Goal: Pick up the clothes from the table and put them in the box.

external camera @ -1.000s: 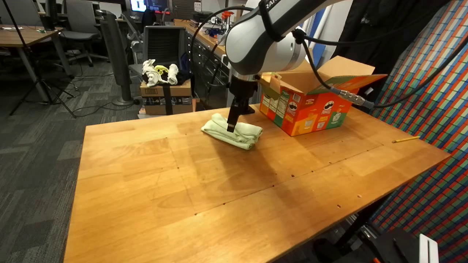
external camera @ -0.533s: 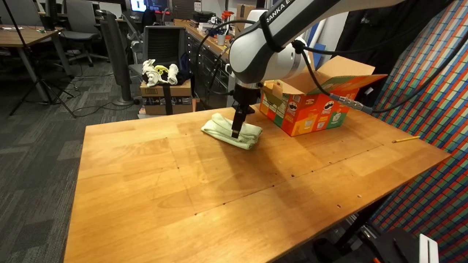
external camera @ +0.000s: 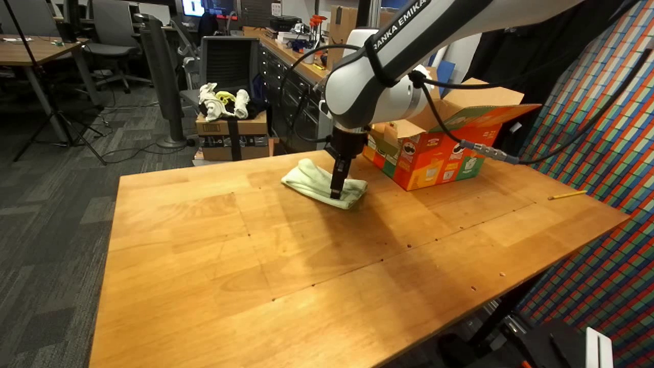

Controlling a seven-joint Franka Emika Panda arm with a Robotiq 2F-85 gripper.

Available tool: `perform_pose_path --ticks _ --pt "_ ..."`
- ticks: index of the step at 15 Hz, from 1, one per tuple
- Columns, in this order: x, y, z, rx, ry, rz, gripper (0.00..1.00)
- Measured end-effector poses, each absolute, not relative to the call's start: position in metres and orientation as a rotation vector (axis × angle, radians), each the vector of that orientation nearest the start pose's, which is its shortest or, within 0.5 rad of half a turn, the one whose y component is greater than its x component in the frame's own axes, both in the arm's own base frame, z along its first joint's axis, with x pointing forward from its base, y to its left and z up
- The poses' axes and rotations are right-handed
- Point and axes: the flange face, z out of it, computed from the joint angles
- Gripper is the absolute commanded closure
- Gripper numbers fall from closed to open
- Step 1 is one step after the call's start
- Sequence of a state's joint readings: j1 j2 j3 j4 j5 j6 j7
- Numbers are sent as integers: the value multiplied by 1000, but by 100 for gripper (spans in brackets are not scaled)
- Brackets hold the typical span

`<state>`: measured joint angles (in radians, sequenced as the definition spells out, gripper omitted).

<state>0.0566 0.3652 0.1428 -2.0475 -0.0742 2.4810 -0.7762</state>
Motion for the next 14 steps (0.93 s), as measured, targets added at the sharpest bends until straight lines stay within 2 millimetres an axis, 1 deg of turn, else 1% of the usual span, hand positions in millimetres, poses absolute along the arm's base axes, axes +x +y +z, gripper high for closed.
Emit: perform_pose_path --ticks 4,5,7,8,10,12,14 --pt "594 114 271 -2762 -1539 -122 95" --pt "595 113 272 -2764 -1537 -126 99" --pt "598 111 274 -2770 -1532 -135 100" --pt "599 110 276 -2773 -1530 -141 97" --pt "602 108 283 -2780 -1527 -161 97" --pt "607 105 297 -2792 -1523 -195 97" --pt "611 102 318 -2810 -1517 -244 97"
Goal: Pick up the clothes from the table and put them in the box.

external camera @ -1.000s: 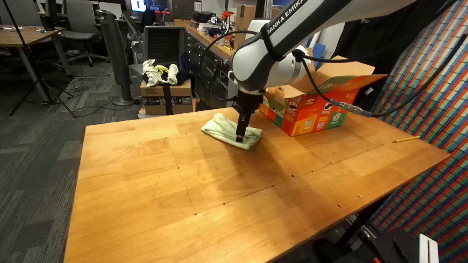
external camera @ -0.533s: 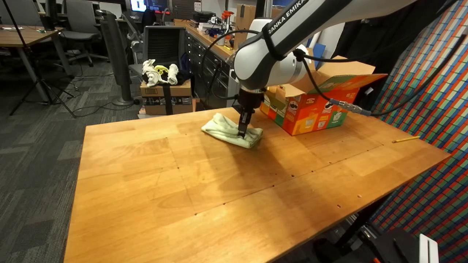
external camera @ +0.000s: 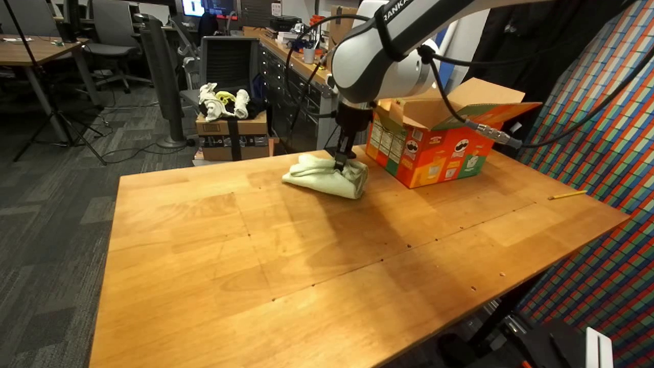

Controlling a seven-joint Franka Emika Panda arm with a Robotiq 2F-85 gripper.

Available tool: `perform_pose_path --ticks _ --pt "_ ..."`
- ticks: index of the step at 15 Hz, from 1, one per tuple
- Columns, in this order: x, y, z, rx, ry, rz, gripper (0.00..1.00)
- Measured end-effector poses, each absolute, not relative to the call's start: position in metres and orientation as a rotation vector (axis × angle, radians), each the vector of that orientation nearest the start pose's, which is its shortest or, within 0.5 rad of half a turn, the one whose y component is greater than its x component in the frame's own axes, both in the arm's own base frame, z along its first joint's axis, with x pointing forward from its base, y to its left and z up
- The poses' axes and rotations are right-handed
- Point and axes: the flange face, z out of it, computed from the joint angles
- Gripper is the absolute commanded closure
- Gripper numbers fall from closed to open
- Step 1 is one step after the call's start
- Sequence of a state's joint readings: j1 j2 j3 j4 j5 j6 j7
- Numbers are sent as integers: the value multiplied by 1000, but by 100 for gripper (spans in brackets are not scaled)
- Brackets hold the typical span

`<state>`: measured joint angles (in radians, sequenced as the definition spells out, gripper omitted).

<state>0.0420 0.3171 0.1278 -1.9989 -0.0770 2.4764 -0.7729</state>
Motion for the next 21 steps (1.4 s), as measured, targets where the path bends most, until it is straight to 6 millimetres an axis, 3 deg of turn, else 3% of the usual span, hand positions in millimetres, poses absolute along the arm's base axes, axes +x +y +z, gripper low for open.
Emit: perform_pose_path --ticks 8,12,16,21 --pt "619 64 447 -2930 -1422 -543 97" --pt "624 37 495 -2995 -1316 -677 97" --pt "629 13 523 -3043 -1211 -761 97" --pt "633 -3 540 -3074 -1132 -812 97"
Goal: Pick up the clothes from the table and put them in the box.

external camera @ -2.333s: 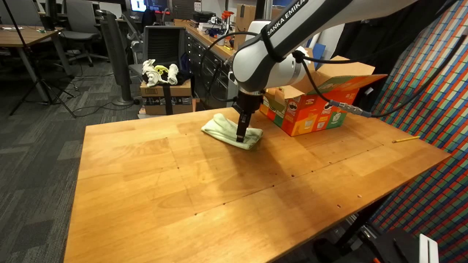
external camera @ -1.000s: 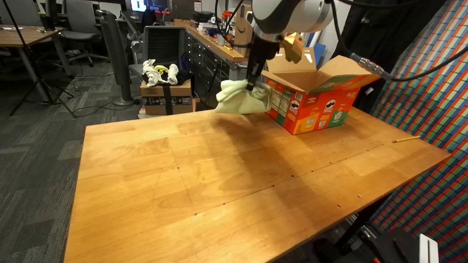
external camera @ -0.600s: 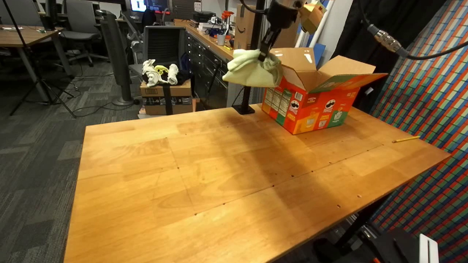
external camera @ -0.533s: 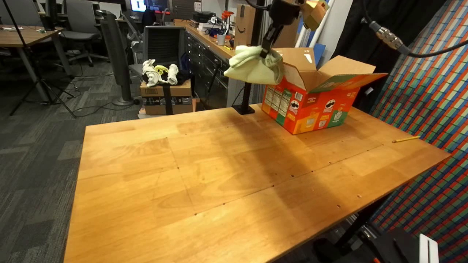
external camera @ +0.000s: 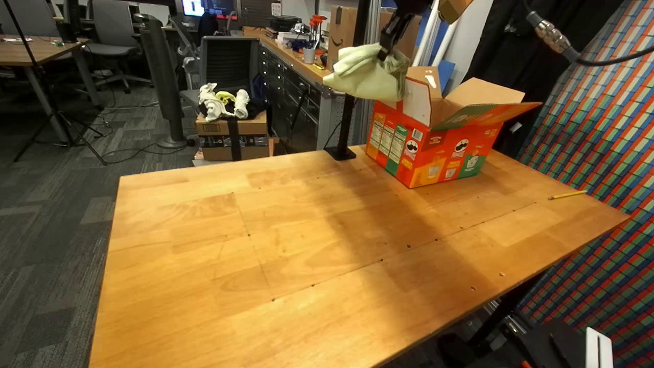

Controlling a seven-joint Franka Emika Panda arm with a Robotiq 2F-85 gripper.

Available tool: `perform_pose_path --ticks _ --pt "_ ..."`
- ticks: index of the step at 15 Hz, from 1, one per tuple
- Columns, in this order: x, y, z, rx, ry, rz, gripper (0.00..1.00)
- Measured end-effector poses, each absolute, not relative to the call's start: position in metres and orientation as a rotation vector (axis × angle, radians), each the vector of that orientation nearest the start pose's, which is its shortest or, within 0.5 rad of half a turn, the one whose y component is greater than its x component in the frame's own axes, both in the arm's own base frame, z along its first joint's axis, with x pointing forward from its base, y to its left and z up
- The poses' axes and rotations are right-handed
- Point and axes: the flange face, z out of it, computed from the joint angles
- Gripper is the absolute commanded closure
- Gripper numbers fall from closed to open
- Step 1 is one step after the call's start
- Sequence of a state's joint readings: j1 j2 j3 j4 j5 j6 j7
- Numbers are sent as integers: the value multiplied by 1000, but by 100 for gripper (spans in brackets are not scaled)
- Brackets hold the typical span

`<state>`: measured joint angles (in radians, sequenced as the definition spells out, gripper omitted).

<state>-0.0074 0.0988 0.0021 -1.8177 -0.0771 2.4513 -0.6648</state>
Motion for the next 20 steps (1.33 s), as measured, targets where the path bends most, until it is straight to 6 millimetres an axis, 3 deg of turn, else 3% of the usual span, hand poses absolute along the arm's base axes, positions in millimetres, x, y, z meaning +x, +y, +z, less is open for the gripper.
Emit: perform_pose_path --ticks 4,13,16,20 --pt "636 -9 558 -3085 -1089 -874 97" --pt "642 -28 630 -3103 -998 -1097 97" --pt "643 -49 630 -3137 -945 -1095 97" --pt "640 -99 623 -3208 -825 -1062 97"
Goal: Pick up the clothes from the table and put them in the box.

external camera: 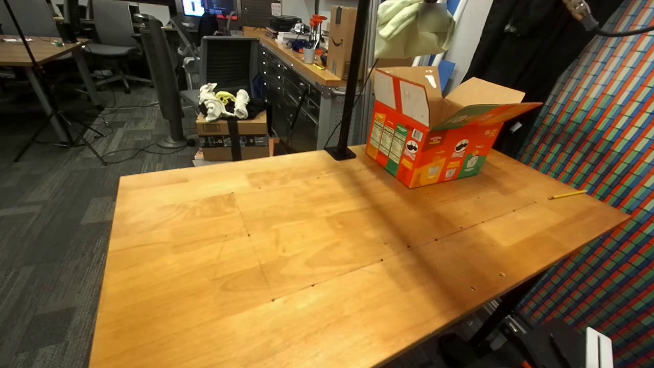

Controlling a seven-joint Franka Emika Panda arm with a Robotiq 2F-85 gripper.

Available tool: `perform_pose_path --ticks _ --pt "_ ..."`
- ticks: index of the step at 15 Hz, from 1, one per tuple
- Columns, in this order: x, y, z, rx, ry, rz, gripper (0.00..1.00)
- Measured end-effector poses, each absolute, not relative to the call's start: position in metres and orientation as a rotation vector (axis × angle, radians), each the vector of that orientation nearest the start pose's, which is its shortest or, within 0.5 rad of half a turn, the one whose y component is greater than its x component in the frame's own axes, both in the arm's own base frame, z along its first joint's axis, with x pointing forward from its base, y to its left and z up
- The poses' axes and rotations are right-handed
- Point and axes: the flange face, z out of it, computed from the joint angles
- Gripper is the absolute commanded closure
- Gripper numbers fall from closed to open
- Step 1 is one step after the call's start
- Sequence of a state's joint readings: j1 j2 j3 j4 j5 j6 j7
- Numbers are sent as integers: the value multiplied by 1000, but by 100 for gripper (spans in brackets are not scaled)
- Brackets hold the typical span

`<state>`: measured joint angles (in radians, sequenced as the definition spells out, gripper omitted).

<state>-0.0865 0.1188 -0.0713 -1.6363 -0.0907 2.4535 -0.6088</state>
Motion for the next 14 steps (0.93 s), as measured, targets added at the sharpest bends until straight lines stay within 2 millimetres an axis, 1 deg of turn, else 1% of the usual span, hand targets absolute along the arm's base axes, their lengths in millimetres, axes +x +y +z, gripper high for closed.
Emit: perform_pose_path --ticks 3,6,9,14 --pt "635 -137 619 -3257 -733 -1042 97" --pt "630 -162 617 -3288 -671 -1027 97" --pt "628 -170 609 -3298 -648 -999 97" --pt "625 -170 574 -3301 -638 -889 97"
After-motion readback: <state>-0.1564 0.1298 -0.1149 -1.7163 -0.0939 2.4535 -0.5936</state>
